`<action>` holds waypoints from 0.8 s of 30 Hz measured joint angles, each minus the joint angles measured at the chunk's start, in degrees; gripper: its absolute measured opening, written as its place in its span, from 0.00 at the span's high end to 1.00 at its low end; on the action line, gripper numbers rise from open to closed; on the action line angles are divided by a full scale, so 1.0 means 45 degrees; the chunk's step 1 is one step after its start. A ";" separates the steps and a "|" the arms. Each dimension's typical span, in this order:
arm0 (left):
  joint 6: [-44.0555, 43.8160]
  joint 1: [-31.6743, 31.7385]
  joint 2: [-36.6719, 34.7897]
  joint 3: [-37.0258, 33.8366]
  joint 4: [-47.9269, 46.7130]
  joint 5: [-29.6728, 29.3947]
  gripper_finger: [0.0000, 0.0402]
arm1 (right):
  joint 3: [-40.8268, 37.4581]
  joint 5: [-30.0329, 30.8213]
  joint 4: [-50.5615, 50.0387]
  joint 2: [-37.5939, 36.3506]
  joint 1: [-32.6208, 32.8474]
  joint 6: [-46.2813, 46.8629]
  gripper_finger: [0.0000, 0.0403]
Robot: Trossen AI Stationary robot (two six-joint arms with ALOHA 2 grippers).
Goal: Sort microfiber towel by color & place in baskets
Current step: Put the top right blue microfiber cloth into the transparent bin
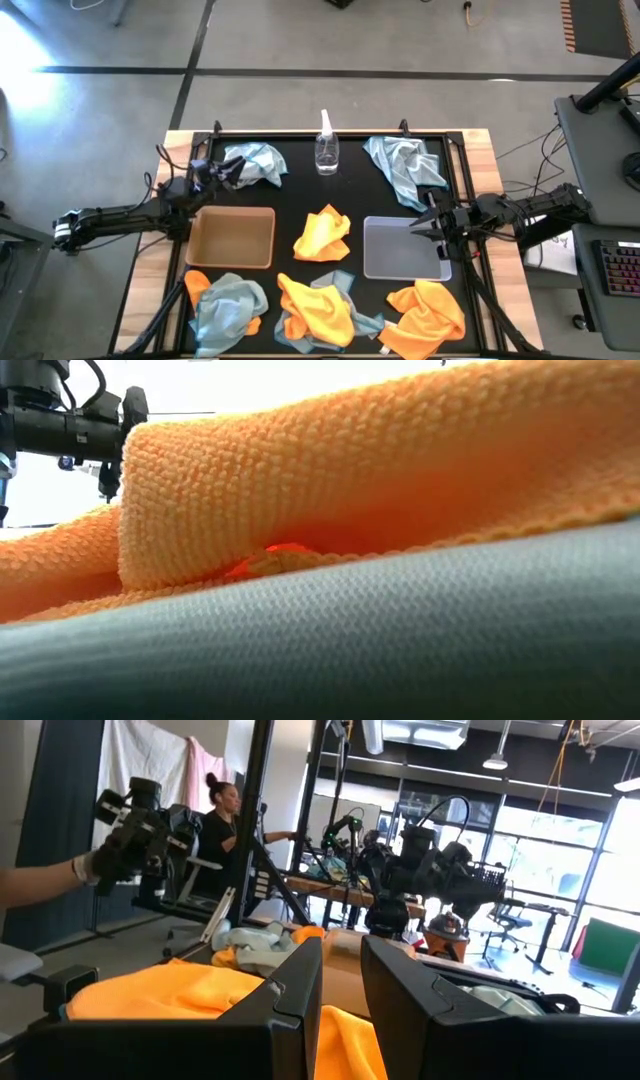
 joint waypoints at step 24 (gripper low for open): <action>-0.0902 0.0005 0.0001 0.0000 -0.0017 0.0000 0.81 | 0.0000 0.1589 0.0084 0.0000 0.0005 0.0508 0.83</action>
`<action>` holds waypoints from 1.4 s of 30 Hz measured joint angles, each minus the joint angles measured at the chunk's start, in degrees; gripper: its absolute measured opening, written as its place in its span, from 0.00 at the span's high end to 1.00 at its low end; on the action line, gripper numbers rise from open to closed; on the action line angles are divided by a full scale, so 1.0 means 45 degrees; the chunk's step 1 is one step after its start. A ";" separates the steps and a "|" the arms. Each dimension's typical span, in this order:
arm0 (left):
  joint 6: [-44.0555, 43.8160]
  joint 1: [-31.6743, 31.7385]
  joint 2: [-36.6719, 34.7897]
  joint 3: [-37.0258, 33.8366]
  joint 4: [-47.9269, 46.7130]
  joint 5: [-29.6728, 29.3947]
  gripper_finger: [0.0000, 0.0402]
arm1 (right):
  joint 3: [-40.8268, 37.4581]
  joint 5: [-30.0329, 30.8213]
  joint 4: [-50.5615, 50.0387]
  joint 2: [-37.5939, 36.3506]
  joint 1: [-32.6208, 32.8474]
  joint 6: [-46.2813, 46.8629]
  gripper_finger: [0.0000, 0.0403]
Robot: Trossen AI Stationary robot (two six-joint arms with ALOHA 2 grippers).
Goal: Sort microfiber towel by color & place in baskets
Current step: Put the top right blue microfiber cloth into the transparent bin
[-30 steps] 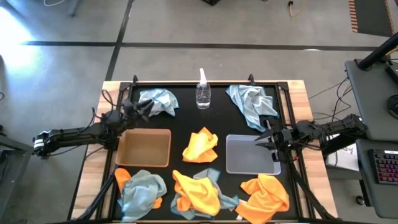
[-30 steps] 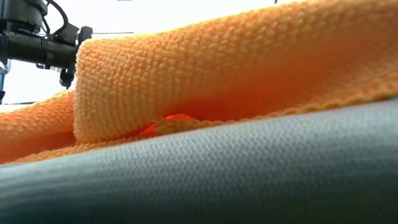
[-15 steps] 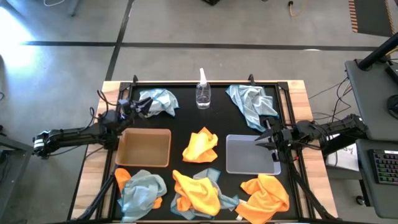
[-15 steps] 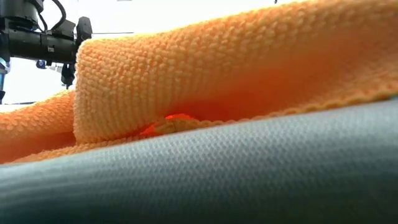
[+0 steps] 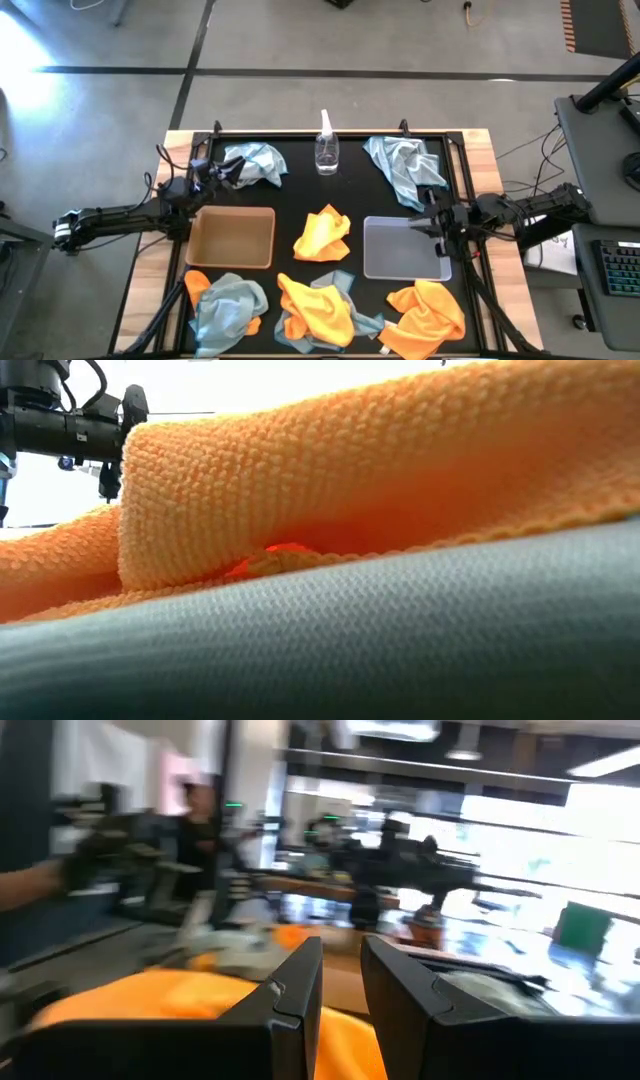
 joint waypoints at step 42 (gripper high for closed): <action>0.4162 0.0010 0.6978 0.9614 -0.8206 0.2645 0.81 | 1.1355 0.9126 -1.4659 0.4294 -0.0228 0.5257 0.83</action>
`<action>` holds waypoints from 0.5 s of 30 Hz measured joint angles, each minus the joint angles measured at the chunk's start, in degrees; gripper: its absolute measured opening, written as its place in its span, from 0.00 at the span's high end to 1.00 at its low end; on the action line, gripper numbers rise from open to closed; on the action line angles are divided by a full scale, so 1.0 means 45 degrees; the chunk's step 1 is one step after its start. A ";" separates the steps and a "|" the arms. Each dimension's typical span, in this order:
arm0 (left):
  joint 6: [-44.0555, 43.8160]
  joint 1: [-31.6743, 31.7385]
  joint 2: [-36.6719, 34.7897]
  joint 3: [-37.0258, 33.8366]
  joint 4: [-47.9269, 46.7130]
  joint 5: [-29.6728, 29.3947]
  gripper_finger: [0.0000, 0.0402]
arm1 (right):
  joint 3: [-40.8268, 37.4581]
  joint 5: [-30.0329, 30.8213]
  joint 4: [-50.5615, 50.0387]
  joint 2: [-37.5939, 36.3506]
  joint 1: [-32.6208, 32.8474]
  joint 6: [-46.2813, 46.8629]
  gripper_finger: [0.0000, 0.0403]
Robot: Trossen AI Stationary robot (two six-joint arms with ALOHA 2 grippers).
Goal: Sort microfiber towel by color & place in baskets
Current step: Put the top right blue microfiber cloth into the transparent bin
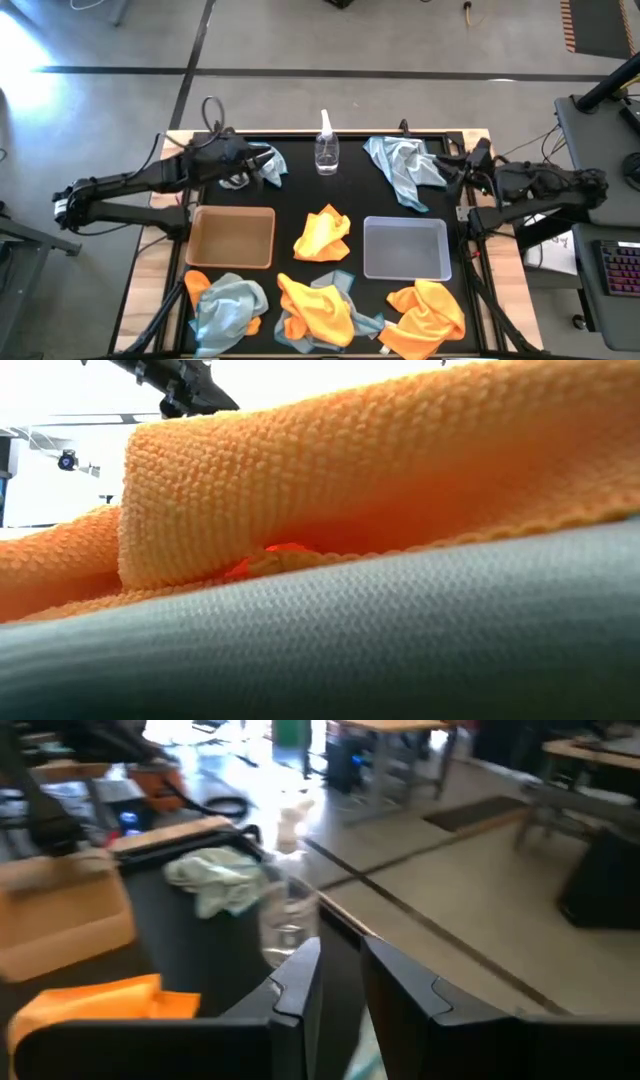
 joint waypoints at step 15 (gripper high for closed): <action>0.0232 0.0000 0.0715 0.0007 0.0108 -0.0085 0.81 | 0.3208 0.0476 -0.4882 0.2038 -0.1815 0.3396 0.83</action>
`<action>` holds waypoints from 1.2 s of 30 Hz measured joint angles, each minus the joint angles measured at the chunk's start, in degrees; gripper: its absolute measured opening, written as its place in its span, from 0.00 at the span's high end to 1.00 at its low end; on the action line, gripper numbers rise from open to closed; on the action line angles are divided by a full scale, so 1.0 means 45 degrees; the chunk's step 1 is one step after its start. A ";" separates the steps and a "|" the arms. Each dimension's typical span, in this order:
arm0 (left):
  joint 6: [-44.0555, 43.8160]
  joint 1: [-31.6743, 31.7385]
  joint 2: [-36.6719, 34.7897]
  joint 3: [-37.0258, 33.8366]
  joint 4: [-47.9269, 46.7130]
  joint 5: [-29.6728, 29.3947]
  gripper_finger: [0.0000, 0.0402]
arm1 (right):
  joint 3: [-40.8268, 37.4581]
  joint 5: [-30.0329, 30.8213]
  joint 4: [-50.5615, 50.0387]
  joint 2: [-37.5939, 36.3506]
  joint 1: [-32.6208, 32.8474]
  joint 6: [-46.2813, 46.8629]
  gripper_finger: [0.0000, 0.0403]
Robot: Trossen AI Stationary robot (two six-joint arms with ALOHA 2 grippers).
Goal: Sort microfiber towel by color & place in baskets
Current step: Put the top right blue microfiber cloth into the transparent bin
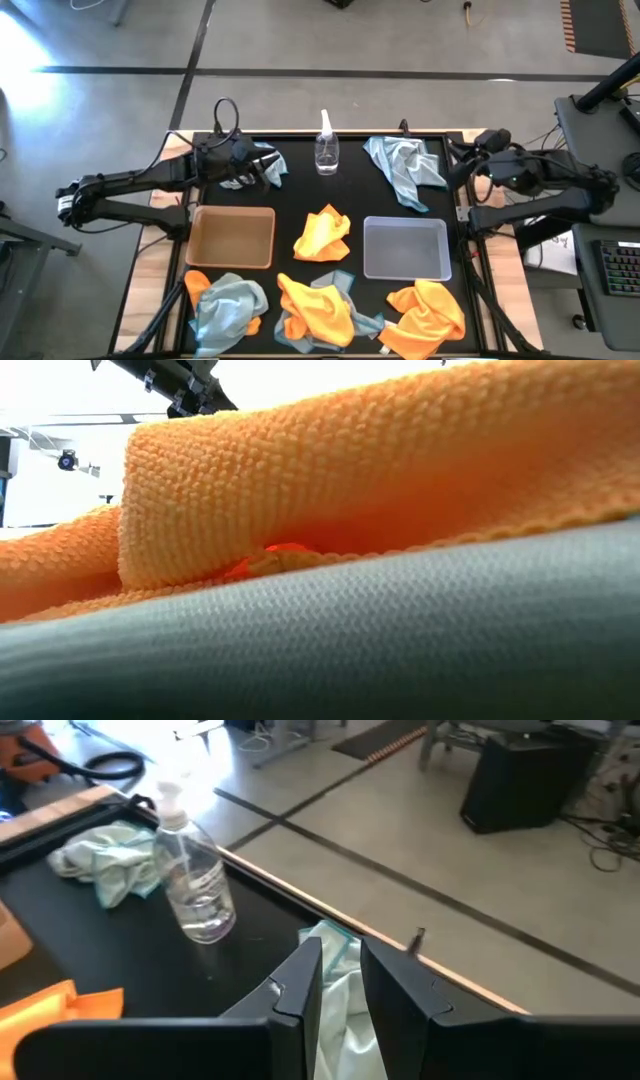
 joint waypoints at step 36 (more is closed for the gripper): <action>0.0991 0.0000 -0.0287 -0.0028 -0.0396 0.0005 0.81 | -0.0017 -0.8720 0.1366 0.6952 -1.0383 -0.6230 0.83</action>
